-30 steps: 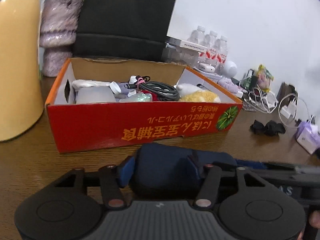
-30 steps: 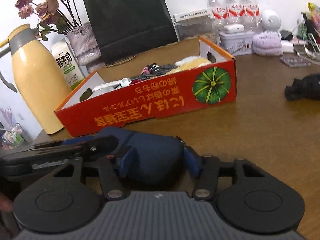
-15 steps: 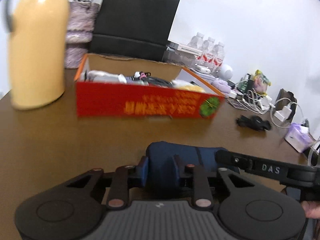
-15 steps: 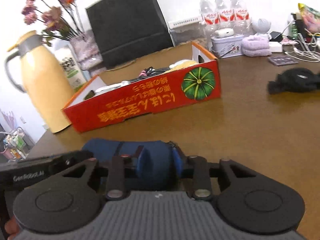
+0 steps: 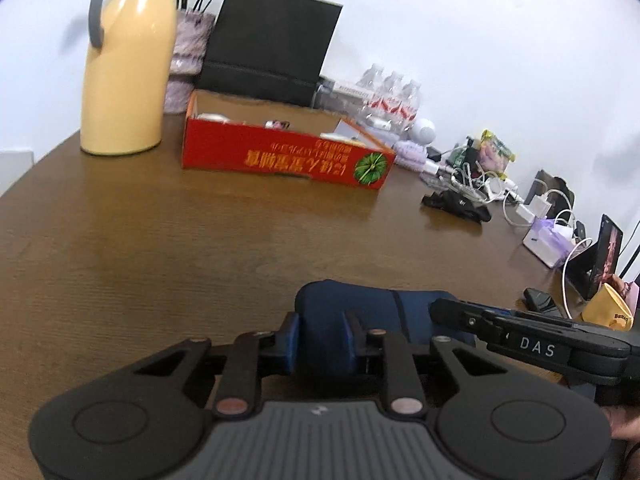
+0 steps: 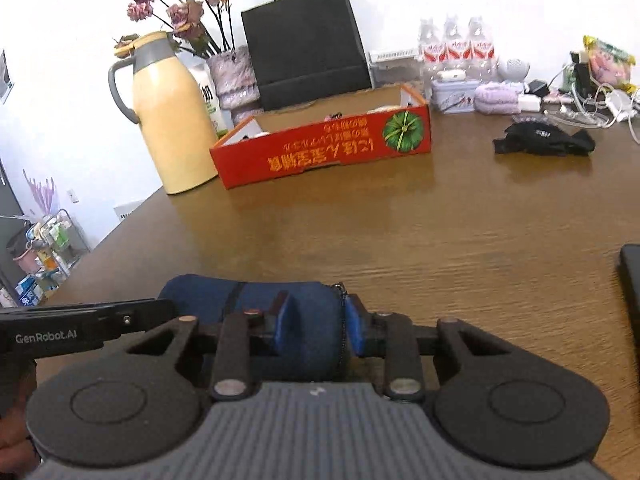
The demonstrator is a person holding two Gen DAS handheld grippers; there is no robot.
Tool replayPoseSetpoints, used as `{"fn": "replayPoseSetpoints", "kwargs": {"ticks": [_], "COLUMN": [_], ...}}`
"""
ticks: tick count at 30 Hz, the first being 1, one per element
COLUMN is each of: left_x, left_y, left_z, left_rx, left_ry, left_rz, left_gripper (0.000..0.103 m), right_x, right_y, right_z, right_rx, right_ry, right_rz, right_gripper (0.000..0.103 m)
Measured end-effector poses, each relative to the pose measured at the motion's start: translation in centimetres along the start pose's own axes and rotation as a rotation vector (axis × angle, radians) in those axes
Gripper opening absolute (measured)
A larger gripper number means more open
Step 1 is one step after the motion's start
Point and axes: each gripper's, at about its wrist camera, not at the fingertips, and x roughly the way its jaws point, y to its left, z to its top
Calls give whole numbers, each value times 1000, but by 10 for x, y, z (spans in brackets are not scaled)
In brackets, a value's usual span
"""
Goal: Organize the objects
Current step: 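Lift the navy pouch into the box and open both grippers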
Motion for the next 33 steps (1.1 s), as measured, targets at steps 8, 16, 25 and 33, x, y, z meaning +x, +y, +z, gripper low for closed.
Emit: {"fn": "replayPoseSetpoints", "kwargs": {"ticks": [8,16,25,33], "left_x": [18,119,276,278], "left_y": [-4,35,126,97], "left_z": [65,193,276,276], "left_rx": [112,106,-31,190], "left_ry": [-145,-197,-61,-84], "left_rz": [-1,53,232,286], "left_gripper": [20,20,25,79], "right_x": [14,131,348,399], "right_y": [-2,7,18,-9], "right_z": [67,197,298,292], "right_rx": [-77,-143,-275,-110], "right_ry": [-112,-175,101,254], "right_rz": [3,-32,10,101], "right_gripper": [30,30,33,66]}}
